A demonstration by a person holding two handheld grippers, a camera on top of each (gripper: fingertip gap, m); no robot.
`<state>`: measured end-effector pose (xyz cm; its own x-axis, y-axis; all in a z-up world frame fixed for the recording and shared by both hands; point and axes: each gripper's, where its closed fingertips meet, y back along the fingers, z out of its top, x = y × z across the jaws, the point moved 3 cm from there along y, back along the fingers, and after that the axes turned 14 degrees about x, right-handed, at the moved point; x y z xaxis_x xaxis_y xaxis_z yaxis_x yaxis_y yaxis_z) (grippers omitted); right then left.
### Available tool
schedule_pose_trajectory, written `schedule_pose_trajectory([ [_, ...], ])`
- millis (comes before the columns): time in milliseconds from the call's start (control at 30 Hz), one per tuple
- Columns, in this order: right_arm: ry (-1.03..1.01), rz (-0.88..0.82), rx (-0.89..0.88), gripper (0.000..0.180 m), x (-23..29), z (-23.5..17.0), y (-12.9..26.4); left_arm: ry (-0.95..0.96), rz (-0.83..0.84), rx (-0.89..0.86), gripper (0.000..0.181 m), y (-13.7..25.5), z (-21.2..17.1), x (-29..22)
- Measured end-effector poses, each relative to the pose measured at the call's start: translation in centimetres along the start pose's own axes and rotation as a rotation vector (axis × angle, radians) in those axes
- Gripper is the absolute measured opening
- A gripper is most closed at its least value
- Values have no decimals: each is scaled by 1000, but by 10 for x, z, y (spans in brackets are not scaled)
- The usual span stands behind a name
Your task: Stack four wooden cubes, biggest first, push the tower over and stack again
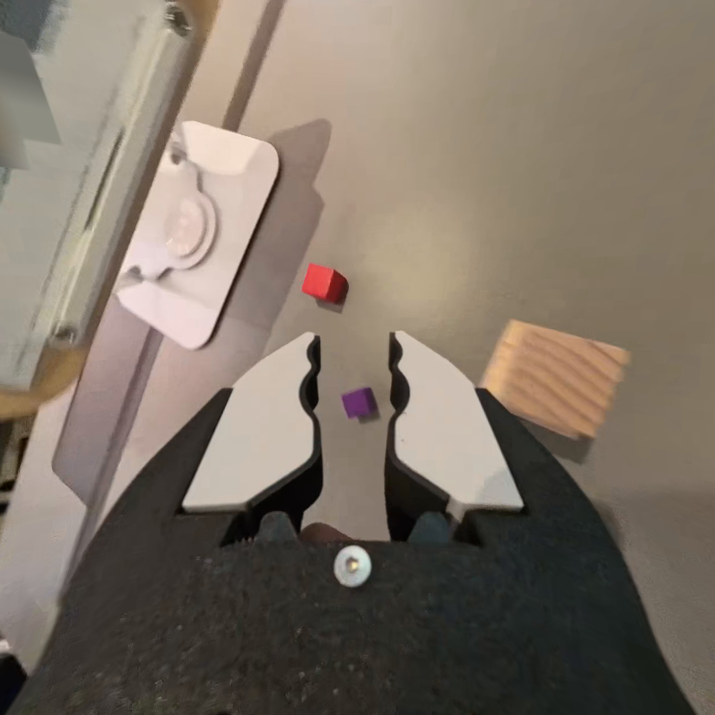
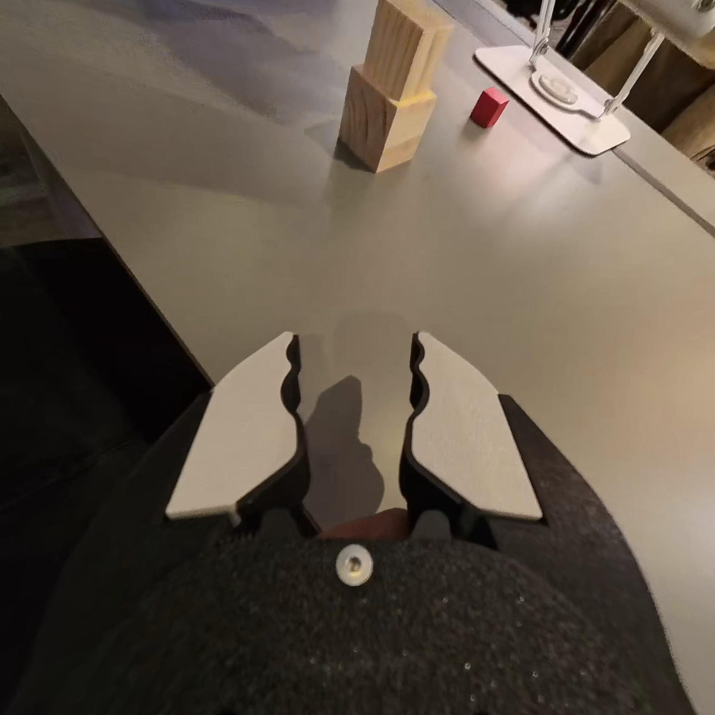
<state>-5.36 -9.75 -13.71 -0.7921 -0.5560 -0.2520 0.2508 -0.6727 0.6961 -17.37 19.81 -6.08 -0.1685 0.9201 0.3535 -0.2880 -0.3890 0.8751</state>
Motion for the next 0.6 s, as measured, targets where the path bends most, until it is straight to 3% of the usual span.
schedule_pose_trajectory([
  [233, -65, 117, -51, 51, 2, -4, 2, -164, -179, 227, 37, -84, 19, 24],
  [400, -84, 171, -69, 49, 2, -4, 0, -172, -225, 279, 42, -113, 19, 31],
  [600, -84, 189, -78, 47, 1, -2, 1, -160, -272, 324, 28, -128, 16, 33],
])
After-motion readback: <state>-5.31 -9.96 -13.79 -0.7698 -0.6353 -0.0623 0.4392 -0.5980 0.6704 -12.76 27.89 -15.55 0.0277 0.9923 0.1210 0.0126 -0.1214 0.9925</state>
